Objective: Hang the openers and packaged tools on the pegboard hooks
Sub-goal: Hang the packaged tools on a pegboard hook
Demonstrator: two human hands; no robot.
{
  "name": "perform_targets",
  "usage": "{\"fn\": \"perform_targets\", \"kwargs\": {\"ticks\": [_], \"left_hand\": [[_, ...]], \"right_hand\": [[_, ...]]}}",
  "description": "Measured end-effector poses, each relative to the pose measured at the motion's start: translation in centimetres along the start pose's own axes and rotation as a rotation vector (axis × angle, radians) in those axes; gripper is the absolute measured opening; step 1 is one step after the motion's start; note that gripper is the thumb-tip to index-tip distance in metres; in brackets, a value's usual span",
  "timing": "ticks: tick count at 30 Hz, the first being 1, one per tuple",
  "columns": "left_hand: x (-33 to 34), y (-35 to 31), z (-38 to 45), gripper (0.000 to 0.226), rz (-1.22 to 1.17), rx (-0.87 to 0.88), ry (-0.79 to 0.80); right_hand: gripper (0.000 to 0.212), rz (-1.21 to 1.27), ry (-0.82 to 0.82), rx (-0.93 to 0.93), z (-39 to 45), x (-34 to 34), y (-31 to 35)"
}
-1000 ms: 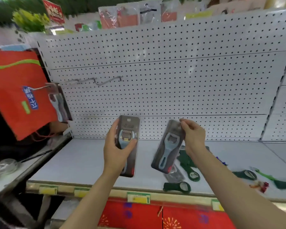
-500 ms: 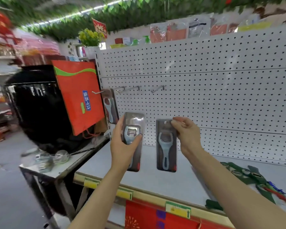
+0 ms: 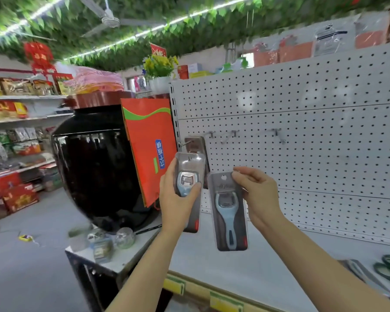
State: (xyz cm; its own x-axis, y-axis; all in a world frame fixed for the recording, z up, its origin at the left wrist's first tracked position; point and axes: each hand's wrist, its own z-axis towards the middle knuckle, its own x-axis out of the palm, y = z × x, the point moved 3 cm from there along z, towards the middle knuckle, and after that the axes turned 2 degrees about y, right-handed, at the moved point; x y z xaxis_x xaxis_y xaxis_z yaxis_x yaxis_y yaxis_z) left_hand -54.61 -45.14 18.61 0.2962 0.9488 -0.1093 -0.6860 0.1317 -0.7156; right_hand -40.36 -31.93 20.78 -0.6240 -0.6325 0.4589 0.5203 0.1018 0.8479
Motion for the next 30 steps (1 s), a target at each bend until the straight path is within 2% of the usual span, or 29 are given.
{"fn": "perform_targets", "kwargs": {"ticks": [6, 10, 14, 22, 28, 30], "left_hand": [[-1.9, 2.6, 5.2, 0.079, 0.001, 0.053, 0.038], [-1.2, 3.4, 6.8, 0.078, -0.016, 0.076, 0.082], [-0.4, 3.7, 7.1, 0.077, -0.034, 0.08, 0.059], [1.1, 4.9, 7.5, 0.081, -0.1, -0.022, -0.016], [1.7, 3.8, 7.1, 0.088, -0.186, -0.133, 0.026], [2.1, 5.0, 7.7, 0.084, -0.162, -0.175, 0.072]], "right_hand": [[0.011, 0.0, -0.029, -0.069, 0.8, 5.0, -1.2], [0.011, -0.006, -0.031, -0.084, 0.9, 6.2, -1.4], [0.012, -0.016, -0.015, -0.101, 1.3, 6.8, -1.1], [0.011, -0.037, -0.03, -0.087, 1.6, 7.1, -0.5], [0.012, -0.03, -0.023, -0.095, 1.3, 8.1, -0.2], [0.011, -0.027, -0.023, -0.1, 1.4, 8.5, -0.3]]}}
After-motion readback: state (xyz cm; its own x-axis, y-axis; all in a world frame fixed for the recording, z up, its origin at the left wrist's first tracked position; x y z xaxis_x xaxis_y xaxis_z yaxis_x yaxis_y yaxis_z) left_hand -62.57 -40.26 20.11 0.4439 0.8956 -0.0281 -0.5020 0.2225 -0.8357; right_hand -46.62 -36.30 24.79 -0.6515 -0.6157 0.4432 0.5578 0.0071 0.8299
